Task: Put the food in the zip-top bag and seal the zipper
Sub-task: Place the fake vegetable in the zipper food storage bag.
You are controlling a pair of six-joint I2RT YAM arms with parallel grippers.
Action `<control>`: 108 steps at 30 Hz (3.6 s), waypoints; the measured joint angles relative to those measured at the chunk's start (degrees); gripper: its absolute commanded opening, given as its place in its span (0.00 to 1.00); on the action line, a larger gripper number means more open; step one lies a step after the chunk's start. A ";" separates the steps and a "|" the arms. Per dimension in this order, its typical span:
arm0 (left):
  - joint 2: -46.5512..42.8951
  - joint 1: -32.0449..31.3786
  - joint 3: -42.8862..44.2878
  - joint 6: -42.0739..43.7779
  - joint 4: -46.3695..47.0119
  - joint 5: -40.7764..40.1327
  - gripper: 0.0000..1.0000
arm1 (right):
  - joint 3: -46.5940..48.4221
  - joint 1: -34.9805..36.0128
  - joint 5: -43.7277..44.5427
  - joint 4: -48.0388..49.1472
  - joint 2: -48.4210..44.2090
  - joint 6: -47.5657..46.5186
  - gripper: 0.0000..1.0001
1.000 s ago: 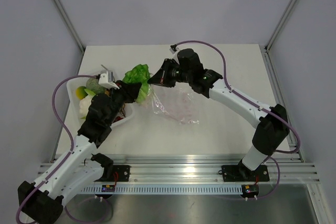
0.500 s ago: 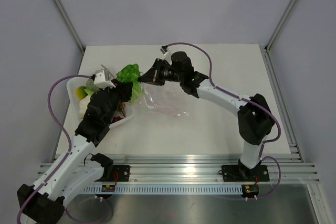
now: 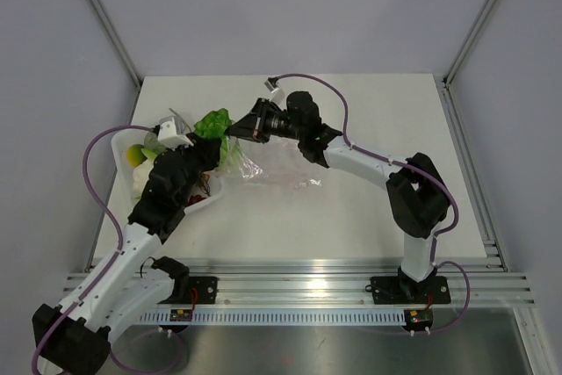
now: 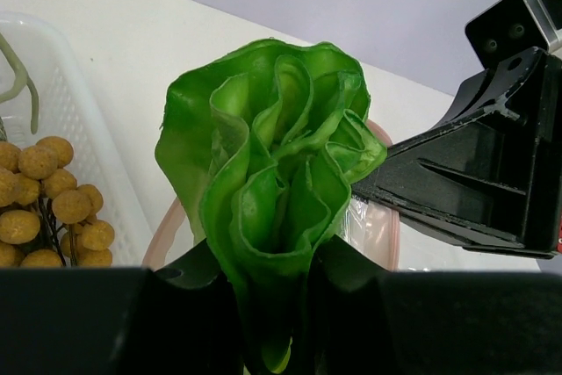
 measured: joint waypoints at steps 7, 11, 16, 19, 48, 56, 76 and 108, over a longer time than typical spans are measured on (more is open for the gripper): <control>0.39 0.22 -1.27 -1.42 -0.11 0.66 0.00 | -3.78 0.00 0.02 5.27 0.00 2.40 0.00; 0.15 1.18 -1.27 -2.80 -0.33 1.20 0.00 | -5.66 0.00 0.07 9.38 0.00 4.00 0.00; -2.12 3.28 -1.33 -7.08 -1.86 1.46 0.00 | -9.09 0.09 0.44 15.37 0.00 6.78 0.00; -3.39 3.78 -1.33 -10.71 -1.88 1.46 0.00 | -10.10 0.11 0.50 18.10 0.00 8.15 0.00; -5.75 3.82 -10.99 -31.04 2.25 2.10 0.00 | -10.16 0.13 0.50 28.30 0.42 13.29 0.00; -9.33 4.46 -10.95 -33.05 2.60 -1.18 0.00 | -10.16 0.13 0.48 30.08 0.42 13.70 0.00; -3.30 7.34 -15.47 -31.91 16.87 12.63 0.00 | -11.63 0.13 -0.24 30.71 0.42 14.75 0.00; 1.51 7.54 -6.71 -21.92 6.67 21.49 0.85 | -11.41 0.28 -1.09 32.39 0.42 15.58 0.00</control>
